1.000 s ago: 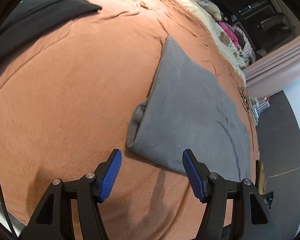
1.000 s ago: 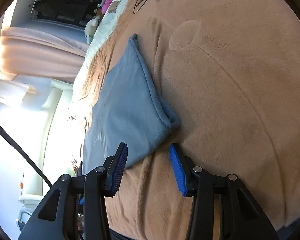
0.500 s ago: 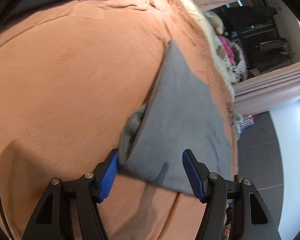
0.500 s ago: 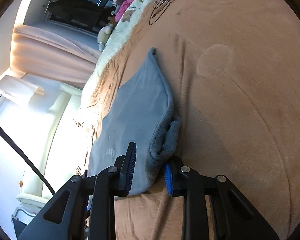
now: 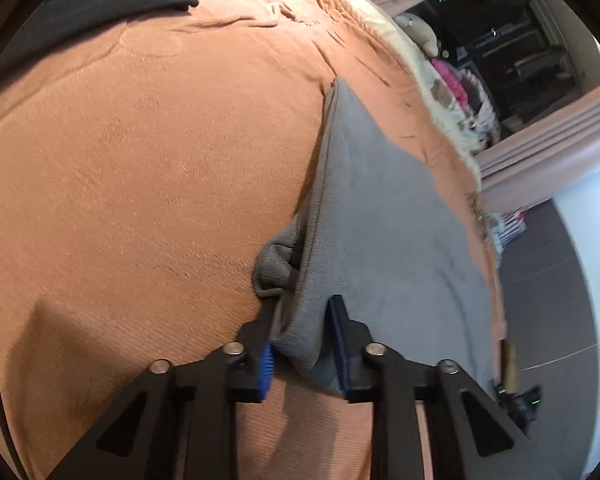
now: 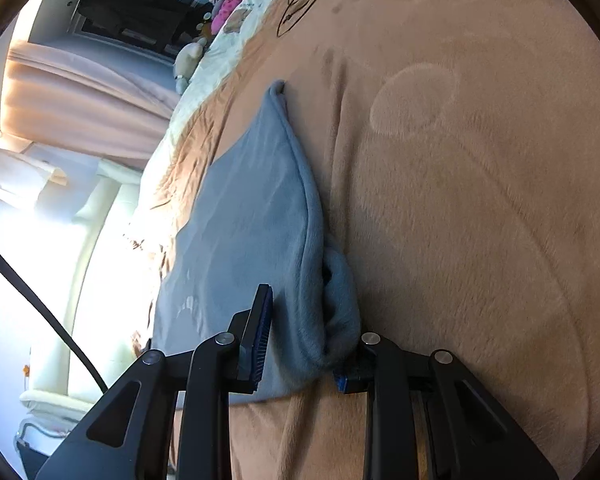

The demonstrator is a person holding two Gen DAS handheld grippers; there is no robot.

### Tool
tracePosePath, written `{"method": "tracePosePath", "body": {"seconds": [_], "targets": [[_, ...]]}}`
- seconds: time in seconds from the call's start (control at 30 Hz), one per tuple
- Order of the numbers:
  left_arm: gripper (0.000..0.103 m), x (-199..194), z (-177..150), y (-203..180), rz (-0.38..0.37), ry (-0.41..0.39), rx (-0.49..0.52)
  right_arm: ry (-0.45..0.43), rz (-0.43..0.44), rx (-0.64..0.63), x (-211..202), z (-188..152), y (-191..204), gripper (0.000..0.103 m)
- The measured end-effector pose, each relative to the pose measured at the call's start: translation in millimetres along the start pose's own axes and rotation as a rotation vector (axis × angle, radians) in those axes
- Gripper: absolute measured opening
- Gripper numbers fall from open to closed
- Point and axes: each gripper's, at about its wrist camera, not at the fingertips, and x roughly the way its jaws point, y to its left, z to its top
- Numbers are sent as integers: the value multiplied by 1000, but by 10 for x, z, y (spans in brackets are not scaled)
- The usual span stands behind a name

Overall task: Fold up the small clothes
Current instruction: 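Pinch the side edge with both grippers and tug it straight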

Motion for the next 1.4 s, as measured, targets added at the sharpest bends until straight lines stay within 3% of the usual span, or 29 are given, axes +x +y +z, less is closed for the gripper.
{"method": "tracePosePath", "body": {"seconds": [0.07,0.27,0.43,0.63,1.17,1.3,1.4], "targets": [[15,13,-17,-34,52,-9,39,-18,-29,-12,-6,42,100,2],[7,-24,-14,-162,116,-32,82,-80,-34,-66,-95,-4,426,0],[7,-144,5,-260,93,-44,83,-120,-16,-76,-279,-63,562,0],[7,-301,-69,-346,57,-44,81,-133,-12,-103,-553,-268,461,0],[6,-654,-438,-274,10,-25,85,-112,-85,-118,-1137,-705,317,0],[6,-608,-498,-274,2,-26,99,-85,-143,-129,-1099,-711,340,0],[7,-492,-511,-256,-16,-3,87,-73,-242,-171,-1086,-752,436,10]]}}
